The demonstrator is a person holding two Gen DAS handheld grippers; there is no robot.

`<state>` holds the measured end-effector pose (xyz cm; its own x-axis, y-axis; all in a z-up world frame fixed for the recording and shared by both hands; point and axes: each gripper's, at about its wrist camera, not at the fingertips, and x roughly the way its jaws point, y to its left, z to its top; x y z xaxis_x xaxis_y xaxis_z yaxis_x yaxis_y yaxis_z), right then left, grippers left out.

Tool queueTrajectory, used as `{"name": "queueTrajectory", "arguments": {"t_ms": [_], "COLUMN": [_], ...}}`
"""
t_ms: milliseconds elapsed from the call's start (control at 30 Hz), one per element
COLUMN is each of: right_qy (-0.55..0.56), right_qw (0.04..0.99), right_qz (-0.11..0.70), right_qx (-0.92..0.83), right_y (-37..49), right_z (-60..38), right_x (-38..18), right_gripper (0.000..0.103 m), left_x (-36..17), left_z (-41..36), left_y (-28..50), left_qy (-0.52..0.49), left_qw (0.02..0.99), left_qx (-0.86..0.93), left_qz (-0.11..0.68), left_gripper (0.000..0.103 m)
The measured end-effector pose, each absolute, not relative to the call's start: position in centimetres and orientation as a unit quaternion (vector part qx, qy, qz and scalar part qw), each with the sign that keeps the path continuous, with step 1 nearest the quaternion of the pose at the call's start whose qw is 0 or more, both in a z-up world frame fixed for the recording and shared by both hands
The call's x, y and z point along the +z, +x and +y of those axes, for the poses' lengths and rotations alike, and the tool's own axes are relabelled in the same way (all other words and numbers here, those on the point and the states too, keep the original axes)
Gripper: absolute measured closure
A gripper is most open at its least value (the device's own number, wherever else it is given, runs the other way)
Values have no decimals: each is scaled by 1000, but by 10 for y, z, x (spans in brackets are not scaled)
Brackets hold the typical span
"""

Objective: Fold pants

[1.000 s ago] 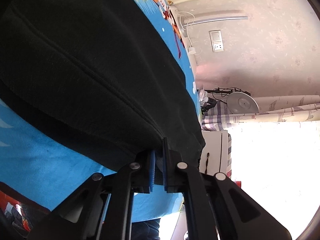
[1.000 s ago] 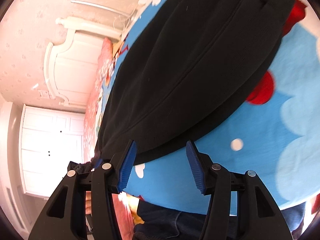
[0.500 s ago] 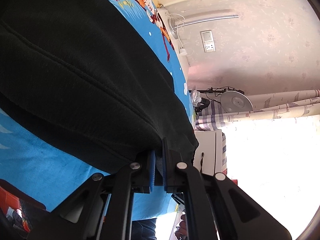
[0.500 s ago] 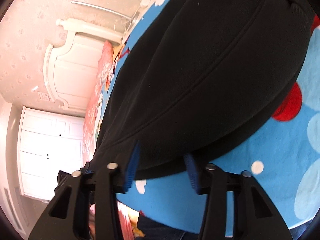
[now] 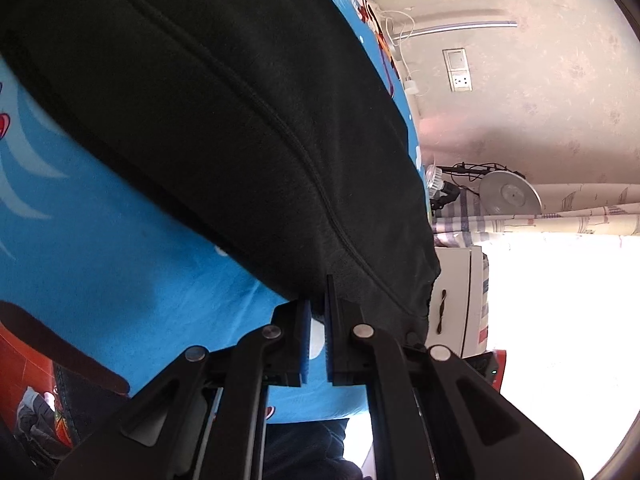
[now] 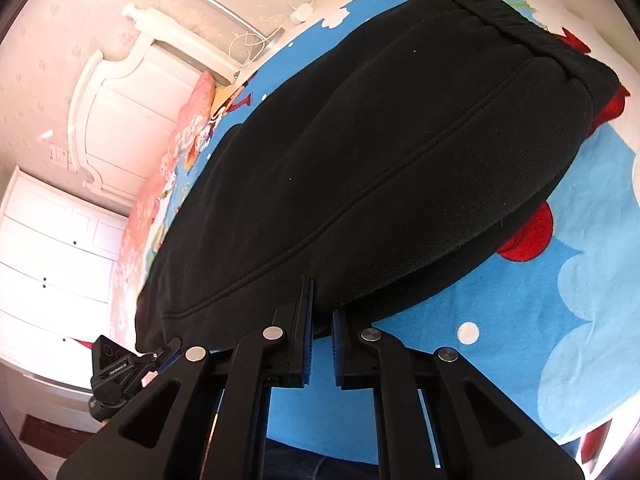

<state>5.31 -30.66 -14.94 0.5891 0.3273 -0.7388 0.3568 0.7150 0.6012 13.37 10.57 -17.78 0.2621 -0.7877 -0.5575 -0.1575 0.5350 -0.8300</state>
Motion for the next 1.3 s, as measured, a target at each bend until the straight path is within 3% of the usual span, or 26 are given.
{"name": "queueTrajectory", "arguments": {"t_ms": [200,367,567,633,700,733,867,900,1000,1200,1233,1300], "right_qy": [365,277,223,215,210,206,170,163,130,47,42,50], "right_qw": [801,831,842,843,842,842,844,844,842,892,900,911], "right_qz": [474,481,487,488,491,492,497,499,504,424,413,397], "right_qx": [-21,-48,-68,-71,-77,-81,-104,-112,-141,-149,-132,-102], "right_y": [54,58,65,67,69,71,72,70,60,48,51,56], "right_z": [-305,-284,-268,-267,-266,-264,-258,-261,-270,-255,-247,-236], "right_x": [-166,-162,-158,-157,-156,-154,-144,-141,-133,-97,-93,-88], "right_gripper": [96,96,95,95,93,88,40,34,33,15,15,15], "left_x": [-191,-176,-162,-165,-170,-171,-170,-169,-165,-172,-174,-170], "left_z": [103,130,234,271,307,319,356,365,381,401,409,413], "left_y": [134,139,139,134,127,125,116,115,115,132,132,142], "left_qy": [-411,-402,-440,-463,-496,-502,-526,-531,-531,-539,-541,-532], "left_qw": [676,701,747,755,751,754,758,759,770,762,761,766], "left_qx": [-232,-233,-124,-70,-31,-19,20,28,36,31,30,43], "left_qz": [566,541,483,460,435,424,386,375,353,357,357,357], "left_gripper": [97,83,78,63,60,59,59,59,50,52,53,72]}}
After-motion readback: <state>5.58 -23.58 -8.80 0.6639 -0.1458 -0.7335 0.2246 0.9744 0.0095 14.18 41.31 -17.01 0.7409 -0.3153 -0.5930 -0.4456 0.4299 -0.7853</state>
